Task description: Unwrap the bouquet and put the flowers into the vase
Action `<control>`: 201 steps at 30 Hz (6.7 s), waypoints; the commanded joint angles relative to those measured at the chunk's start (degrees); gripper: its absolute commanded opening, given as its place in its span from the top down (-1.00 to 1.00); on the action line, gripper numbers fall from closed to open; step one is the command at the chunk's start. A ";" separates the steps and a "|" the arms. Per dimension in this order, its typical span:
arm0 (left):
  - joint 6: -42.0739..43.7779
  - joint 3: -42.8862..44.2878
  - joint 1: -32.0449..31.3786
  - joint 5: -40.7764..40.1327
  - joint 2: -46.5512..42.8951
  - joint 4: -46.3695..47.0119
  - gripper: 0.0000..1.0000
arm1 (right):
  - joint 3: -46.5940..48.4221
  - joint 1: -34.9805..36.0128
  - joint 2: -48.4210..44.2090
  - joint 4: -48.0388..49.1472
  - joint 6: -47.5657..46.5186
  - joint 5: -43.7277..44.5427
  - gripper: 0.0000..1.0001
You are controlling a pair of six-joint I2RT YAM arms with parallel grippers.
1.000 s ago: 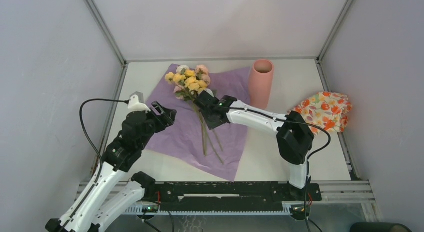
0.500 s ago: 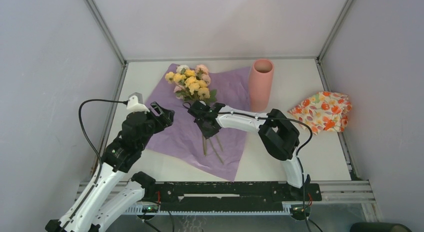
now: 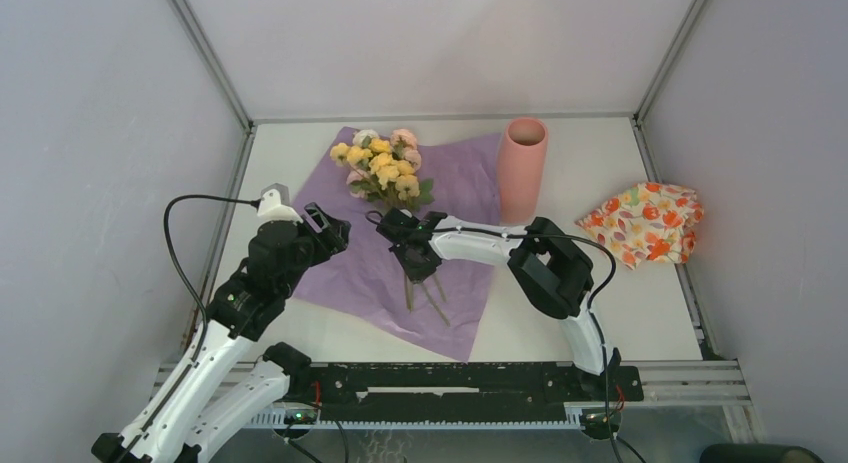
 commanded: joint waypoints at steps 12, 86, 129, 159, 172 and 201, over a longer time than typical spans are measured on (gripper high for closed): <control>0.46 0.46 0.40 -0.84 -0.41 1.20 -0.46 | 3.91 0.42 -8.37 0.16 -1.18 -6.49 1.00; -23.14 -18.20 10.31 39.64 24.57 49.97 -0.22 | -11.89 -10.24 -28.66 19.42 10.38 -32.35 1.00; -1.05 -16.00 10.40 41.31 13.14 42.67 0.72 | -12.91 -17.16 -34.37 19.40 8.48 -33.72 0.30; -6.33 -21.95 1.65 50.43 8.89 58.77 0.65 | -10.84 -22.14 -27.94 39.45 20.70 -48.14 0.06; -6.76 -21.22 -2.58 52.43 10.01 62.91 0.60 | -10.84 -21.85 -23.66 46.02 24.93 -49.08 0.45; -0.93 -11.69 -7.49 37.30 6.34 40.01 -0.21 | -10.84 -22.94 -33.46 30.89 12.47 -41.67 1.00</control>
